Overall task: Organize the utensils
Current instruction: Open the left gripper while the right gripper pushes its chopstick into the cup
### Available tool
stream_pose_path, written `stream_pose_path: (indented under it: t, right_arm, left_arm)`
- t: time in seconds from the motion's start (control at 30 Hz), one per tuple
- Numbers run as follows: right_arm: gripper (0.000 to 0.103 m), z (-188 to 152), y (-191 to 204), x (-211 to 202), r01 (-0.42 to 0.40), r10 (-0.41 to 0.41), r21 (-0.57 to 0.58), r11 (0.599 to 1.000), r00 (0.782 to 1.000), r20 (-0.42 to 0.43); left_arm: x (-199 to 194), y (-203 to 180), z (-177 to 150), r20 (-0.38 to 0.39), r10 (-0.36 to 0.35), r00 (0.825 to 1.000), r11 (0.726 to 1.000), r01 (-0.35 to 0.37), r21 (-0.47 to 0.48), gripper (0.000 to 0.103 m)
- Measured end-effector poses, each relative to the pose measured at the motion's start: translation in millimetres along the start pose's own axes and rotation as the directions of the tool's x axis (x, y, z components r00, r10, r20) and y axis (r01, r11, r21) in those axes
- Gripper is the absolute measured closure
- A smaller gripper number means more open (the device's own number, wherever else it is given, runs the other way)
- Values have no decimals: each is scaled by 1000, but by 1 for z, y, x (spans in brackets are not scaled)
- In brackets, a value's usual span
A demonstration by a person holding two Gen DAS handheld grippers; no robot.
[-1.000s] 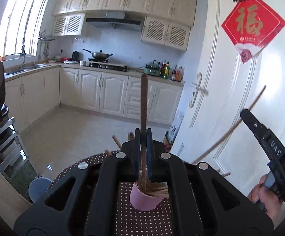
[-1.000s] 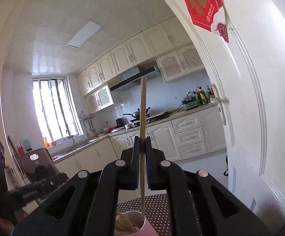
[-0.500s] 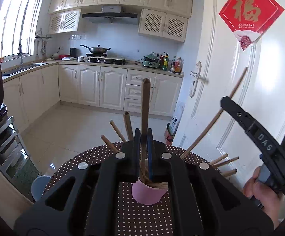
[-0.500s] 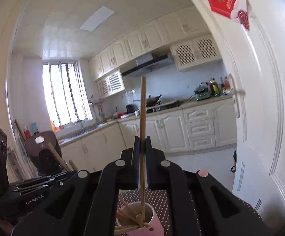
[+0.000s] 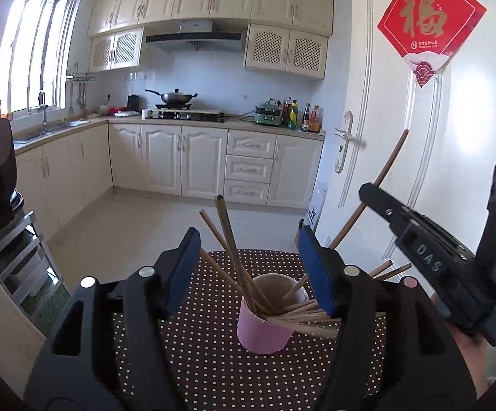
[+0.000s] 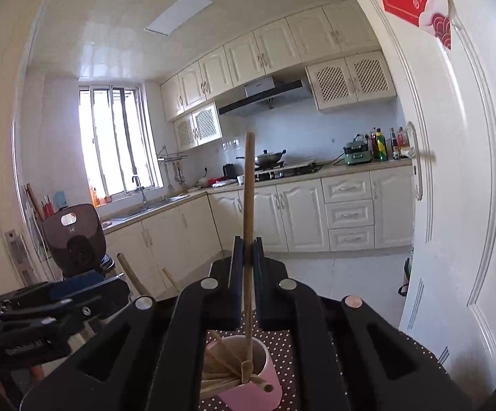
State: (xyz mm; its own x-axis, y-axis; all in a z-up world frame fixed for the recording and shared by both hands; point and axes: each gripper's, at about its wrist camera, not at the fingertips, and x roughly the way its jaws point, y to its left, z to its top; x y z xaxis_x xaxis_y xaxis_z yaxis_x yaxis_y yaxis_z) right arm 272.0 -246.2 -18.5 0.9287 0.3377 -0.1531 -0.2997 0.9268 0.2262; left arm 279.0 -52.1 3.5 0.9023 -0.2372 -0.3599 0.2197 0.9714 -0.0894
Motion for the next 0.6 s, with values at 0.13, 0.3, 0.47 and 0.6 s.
stream_pose_path:
  t: [0.13, 0.3, 0.47, 0.6]
  right_arm:
    - [99, -2, 3, 0, -8, 8, -11, 1000, 1000, -13]
    - [99, -4, 7, 3, -11, 10, -32, 999, 1000, -25]
    - [99, -6, 8, 5, -14, 13, -50, 999, 999, -37]
    - [98, -8, 10, 7, -18, 15, -70, 997, 999, -42]
  left_arm:
    - [-9, -2, 0, 51, 53, 997, 998, -54, 22, 33]
    - [-15, -2, 0, 88, 98, 991, 995, -100, 28, 29]
    - [-21, 4, 0, 125, 138, 983, 990, -142, 20, 24]
    - [-23, 5, 0, 149, 154, 977, 987, -159, 27, 24]
